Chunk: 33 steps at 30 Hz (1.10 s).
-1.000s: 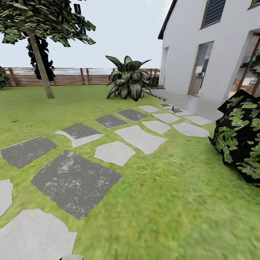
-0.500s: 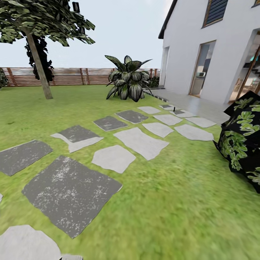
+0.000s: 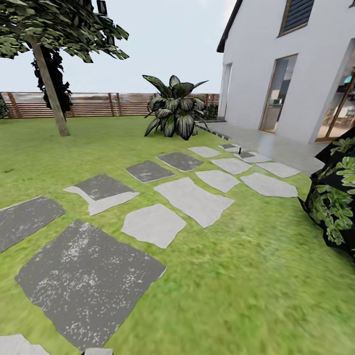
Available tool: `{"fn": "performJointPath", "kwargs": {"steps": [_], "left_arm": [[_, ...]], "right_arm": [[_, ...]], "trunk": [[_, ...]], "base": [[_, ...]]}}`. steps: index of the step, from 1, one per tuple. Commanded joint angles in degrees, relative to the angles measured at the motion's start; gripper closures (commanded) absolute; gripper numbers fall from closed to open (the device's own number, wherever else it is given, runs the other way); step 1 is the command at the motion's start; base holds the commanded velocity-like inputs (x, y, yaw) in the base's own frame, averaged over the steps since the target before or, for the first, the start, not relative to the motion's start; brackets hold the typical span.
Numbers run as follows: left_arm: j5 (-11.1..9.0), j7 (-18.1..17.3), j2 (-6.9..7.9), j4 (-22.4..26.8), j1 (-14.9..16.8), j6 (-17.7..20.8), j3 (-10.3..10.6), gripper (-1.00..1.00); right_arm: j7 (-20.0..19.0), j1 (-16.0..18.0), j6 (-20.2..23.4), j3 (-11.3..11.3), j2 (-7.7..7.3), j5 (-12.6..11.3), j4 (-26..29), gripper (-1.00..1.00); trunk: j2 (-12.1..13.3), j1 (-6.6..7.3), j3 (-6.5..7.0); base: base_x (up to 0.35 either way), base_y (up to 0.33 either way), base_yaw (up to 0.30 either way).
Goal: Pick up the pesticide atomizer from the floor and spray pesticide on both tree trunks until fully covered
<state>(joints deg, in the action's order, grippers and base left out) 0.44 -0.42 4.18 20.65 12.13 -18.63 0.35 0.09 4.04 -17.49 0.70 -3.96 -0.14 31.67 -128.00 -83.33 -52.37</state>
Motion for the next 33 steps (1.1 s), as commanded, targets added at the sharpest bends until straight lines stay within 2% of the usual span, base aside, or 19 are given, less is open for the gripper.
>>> {"fn": "performJointPath", "kwargs": {"steps": [1, 33], "left_arm": [[0.00, 0.00, -0.01, 0.00, 0.00, 0.00, 0.00, -1.00], [0.07, 0.00, -0.05, -0.02, 0.00, 0.09, 0.00, -1.00]], "right_arm": [[0.00, 0.00, 0.00, 0.00, 0.00, -0.01, -0.01, -1.00], [0.00, 0.00, -0.09, 0.00, 0.00, 0.09, -0.09, -1.00]], "trunk": [[0.00, 0.00, 0.00], [0.00, 0.00, 0.00]], "base": [[0.340, 0.000, 0.000], [0.340, 0.000, -0.002]]}}
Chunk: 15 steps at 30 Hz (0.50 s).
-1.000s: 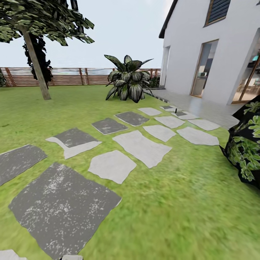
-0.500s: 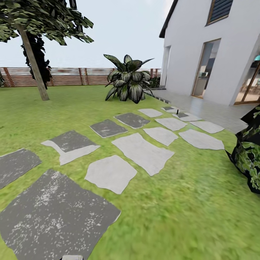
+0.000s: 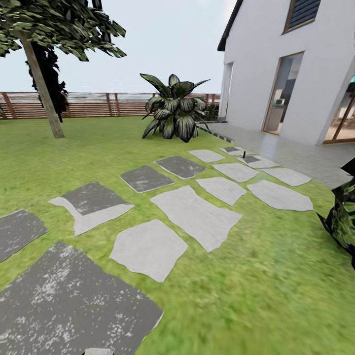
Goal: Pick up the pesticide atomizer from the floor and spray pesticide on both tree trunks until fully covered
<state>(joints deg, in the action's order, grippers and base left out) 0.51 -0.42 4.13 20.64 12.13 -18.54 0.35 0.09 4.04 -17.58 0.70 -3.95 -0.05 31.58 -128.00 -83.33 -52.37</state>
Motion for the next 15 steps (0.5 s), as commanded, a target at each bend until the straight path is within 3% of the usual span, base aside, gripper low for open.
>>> {"fn": "performJointPath", "kwargs": {"steps": [1, 15], "left_arm": [[0.00, -0.01, 0.00, 0.01, 0.00, 0.00, 0.00, -1.00], [-0.04, -0.02, 0.06, 0.02, 0.00, -0.08, 0.00, -1.00]], "right_arm": [[0.00, 0.00, 0.00, 0.00, 0.00, 0.02, -0.01, -1.00], [0.00, 0.00, 0.00, 0.00, 0.00, 0.05, -0.03, -1.00]], "trunk": [[0.00, 0.00, 0.00], [0.00, 0.00, -0.01]], "base": [[0.340, 0.000, -0.093], [0.340, 0.000, -0.243]]}}
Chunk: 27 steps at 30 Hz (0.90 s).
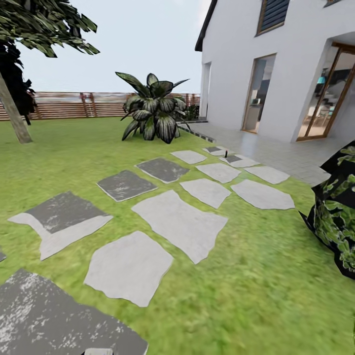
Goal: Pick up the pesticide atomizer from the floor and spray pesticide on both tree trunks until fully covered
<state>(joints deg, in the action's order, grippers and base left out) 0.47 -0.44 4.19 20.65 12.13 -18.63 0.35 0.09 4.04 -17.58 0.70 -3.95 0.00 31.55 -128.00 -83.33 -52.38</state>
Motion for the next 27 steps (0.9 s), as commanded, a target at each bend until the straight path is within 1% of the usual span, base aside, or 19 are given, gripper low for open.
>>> {"fn": "performJointPath", "kwargs": {"steps": [1, 14, 18, 27], "left_arm": [[0.01, 0.00, 0.00, 0.00, 0.00, 0.00, 0.00, -1.00], [0.00, 0.00, -0.04, 0.00, 0.00, -0.01, 0.00, -1.00], [0.04, 0.03, -0.03, 0.00, 0.00, -0.01, 0.00, -1.00], [0.01, 0.00, -0.04, 0.00, 0.00, -0.01, 0.00, -1.00]], "right_arm": [[0.00, 0.00, 0.02, 0.00, 0.00, 0.00, 0.00, -1.00], [0.00, 0.00, 0.01, 0.00, 0.00, 0.00, 0.00, -1.00], [0.00, 0.00, 0.00, 0.00, 0.00, 0.00, 0.00, -1.00], [0.00, 0.00, 0.00, 0.00, 0.00, 0.00, 0.00, -1.00]], "trunk": [[0.00, 0.00, -0.02], [0.00, 0.00, -0.55], [0.00, 0.00, -0.62], [0.00, 0.00, -0.64]], "base": [[0.340, 0.000, -0.277], [0.340, 0.000, -0.247], [0.340, 0.000, -0.067], [0.340, 0.000, -0.007]]}}
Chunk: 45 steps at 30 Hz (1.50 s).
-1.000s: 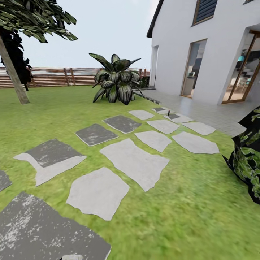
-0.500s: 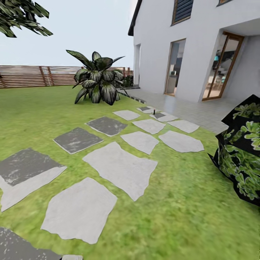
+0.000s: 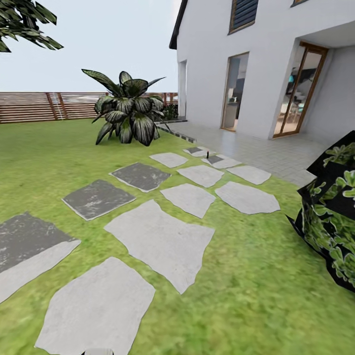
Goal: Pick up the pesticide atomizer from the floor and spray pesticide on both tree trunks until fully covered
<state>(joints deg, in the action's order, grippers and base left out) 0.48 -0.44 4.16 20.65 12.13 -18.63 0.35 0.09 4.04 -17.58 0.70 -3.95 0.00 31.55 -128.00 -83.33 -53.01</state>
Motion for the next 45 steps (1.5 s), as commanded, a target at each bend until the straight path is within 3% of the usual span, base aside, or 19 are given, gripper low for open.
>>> {"fn": "performJointPath", "kwargs": {"steps": [1, 45], "left_arm": [[0.00, 0.00, 0.02, 0.00, 0.00, 0.00, 0.00, -1.00], [0.03, 0.02, 0.02, -0.03, 0.00, 0.09, 0.00, -1.00]], "right_arm": [[0.00, 0.00, 0.00, 0.00, 0.00, 0.00, 0.00, -1.00], [0.00, 0.00, 0.00, 0.00, 0.00, 0.00, 0.00, -1.00]], "trunk": [[0.00, 0.00, 0.00], [0.00, 0.00, 0.00]], "base": [[0.340, 0.000, 0.000], [0.340, 0.000, 0.000]]}}
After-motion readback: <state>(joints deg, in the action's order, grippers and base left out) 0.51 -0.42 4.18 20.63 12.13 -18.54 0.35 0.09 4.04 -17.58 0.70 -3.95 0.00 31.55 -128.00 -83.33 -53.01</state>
